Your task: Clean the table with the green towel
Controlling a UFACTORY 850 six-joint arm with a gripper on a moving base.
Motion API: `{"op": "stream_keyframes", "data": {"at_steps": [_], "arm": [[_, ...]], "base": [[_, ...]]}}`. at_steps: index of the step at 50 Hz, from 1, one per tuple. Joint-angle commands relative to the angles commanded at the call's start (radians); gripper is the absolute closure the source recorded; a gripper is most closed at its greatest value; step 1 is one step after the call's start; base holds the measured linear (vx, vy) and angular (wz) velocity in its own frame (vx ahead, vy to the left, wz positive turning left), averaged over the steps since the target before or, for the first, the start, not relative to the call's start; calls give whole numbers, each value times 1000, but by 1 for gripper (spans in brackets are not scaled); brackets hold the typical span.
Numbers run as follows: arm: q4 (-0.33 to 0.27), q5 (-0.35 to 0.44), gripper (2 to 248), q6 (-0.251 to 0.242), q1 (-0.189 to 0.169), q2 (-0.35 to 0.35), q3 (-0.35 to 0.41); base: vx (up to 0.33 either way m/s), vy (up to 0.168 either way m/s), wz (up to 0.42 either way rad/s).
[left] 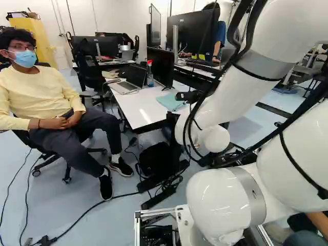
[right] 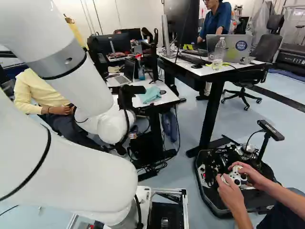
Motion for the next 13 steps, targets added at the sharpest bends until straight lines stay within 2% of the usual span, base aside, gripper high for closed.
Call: {"op": "stream_keyframes", "data": {"at_steps": [13], "arm": [[0, 0, 3, 0, 0, 0, 0]], "base": [[0, 0, 0]]}}
